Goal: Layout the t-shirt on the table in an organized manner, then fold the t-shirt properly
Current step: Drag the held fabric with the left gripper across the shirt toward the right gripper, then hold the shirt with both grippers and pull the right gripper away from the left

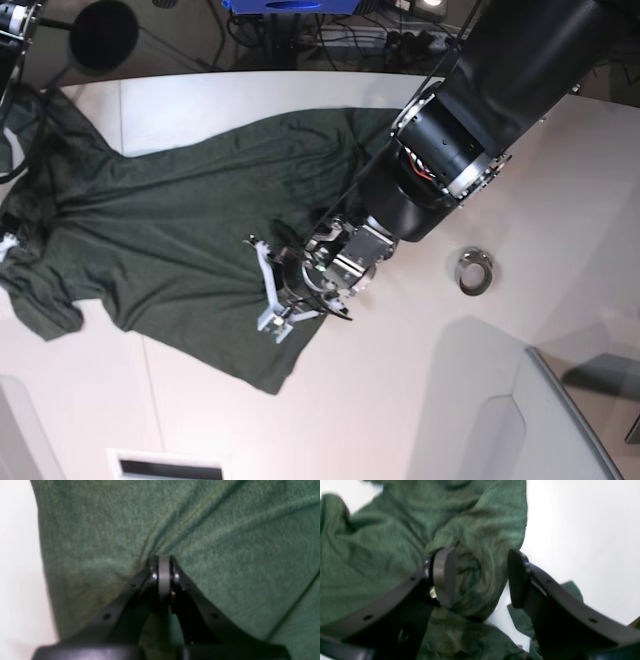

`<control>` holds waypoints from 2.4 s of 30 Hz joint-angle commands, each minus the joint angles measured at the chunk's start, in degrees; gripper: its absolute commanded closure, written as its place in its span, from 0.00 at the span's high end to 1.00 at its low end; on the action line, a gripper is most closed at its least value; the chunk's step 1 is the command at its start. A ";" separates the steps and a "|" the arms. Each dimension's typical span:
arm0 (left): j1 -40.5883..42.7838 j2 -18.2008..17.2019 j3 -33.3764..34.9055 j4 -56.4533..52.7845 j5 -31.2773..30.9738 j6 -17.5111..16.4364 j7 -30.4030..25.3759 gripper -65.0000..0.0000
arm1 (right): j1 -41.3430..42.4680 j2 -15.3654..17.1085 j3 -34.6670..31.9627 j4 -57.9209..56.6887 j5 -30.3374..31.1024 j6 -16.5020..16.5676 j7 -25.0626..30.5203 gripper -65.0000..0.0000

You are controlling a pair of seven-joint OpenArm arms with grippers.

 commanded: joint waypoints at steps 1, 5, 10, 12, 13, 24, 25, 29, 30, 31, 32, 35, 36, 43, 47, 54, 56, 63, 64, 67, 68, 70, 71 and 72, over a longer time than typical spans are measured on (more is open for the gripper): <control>-0.65 -2.59 0.19 -0.91 1.11 1.74 4.52 0.00 | 0.71 1.25 0.25 2.52 0.16 -0.07 1.19 0.47; 0.40 -8.92 -0.51 -0.91 0.67 1.91 4.52 0.00 | -2.90 -0.86 0.17 9.02 0.16 0.10 0.93 0.47; 1.02 -14.72 -6.58 -0.56 1.02 1.91 4.52 0.00 | -4.39 -3.76 0.17 13.33 0.16 5.55 -3.82 0.47; 1.63 -15.16 -8.43 0.14 1.11 1.91 4.52 0.00 | -4.13 -5.25 0.08 13.24 0.16 7.93 -5.05 0.47; 1.90 -15.60 -8.87 1.81 1.11 1.91 4.79 0.00 | -4.13 -5.96 0.08 13.24 0.07 8.81 -5.40 0.47; 11.65 -16.22 -9.39 34.95 1.02 1.91 19.38 0.00 | -4.13 -6.57 -8.98 19.31 -0.01 16.10 -5.66 0.37; 12.71 -16.30 -9.39 37.59 1.11 1.91 21.58 0.00 | -3.51 -6.75 -10.38 19.22 -0.01 16.10 -5.58 0.31; 18.34 -18.94 -12.56 44.54 1.20 5.96 25.89 0.00 | 1.85 -6.84 -16.71 15.26 -0.01 16.10 -6.81 0.02; 19.48 -19.91 -14.67 44.98 1.20 8.33 25.80 0.00 | 2.99 -6.84 -17.86 14.30 -0.01 16.10 -7.77 0.01; 20.01 -20.87 -16.69 44.98 1.28 9.91 25.80 0.00 | 3.70 -6.92 -18.82 13.68 -0.01 16.01 -8.56 0.01; 20.01 -22.02 -18.71 44.89 1.28 10.44 25.54 0.00 | 4.05 -6.92 -19.79 13.24 -0.01 16.01 -8.92 0.01; 20.01 -25.71 -22.93 45.50 1.28 10.44 24.30 0.00 | 4.31 -8.77 -21.28 13.15 -0.01 16.01 -9.36 0.01; 19.92 -26.59 -23.81 45.68 1.28 10.44 24.39 0.00 | 4.22 -9.30 -21.28 13.15 -0.01 16.01 -9.53 0.01; 23.08 -29.05 -25.39 55.52 1.20 10.44 24.57 0.00 | 1.23 -10.88 -21.11 14.74 -0.01 12.67 -13.22 0.22; 24.23 -28.96 -25.39 59.48 1.02 10.44 24.57 0.00 | -0.52 -10.88 -21.72 18.96 -0.01 9.42 -13.22 0.41; 30.56 -27.38 -24.60 68.45 1.20 10.44 30.28 0.00 | 6.07 -9.56 -25.68 11.92 -0.19 6.52 -8.83 0.43; 33.02 -26.59 -24.78 68.62 1.28 10.44 31.69 0.00 | 9.67 -8.15 -31.48 6.21 -0.19 4.76 -6.63 0.43; 37.68 -27.56 -25.22 65.55 1.28 10.44 31.60 0.00 | 18.11 -8.07 -45.55 -8.47 -0.19 -5.52 0.84 0.43; 37.85 -27.73 -25.22 65.02 1.28 10.44 31.60 0.00 | 18.99 -8.15 -46.52 -10.14 -0.10 -5.88 1.02 0.43; 38.64 -28.08 -25.31 63.88 1.28 10.44 31.60 0.00 | 20.40 -9.65 -47.48 -14.01 -0.10 -5.96 1.28 0.42; 38.64 -28.08 -25.31 63.88 1.28 10.44 31.60 0.00 | 20.58 -9.74 -47.48 -14.36 -0.10 -5.96 1.37 0.42; 38.73 -28.08 -25.13 63.88 1.28 10.44 31.60 0.00 | 20.49 -9.65 -47.48 -14.45 -0.10 -6.40 2.42 0.42; 39.17 -28.08 -25.22 63.88 1.28 10.44 31.60 0.00 | 20.40 -9.65 -47.57 -14.54 -0.10 -7.81 2.95 0.42; 39.26 -28.08 -25.22 63.88 1.28 10.44 31.60 0.00 | 20.40 -9.56 -47.83 -14.71 -0.10 -9.66 3.30 0.42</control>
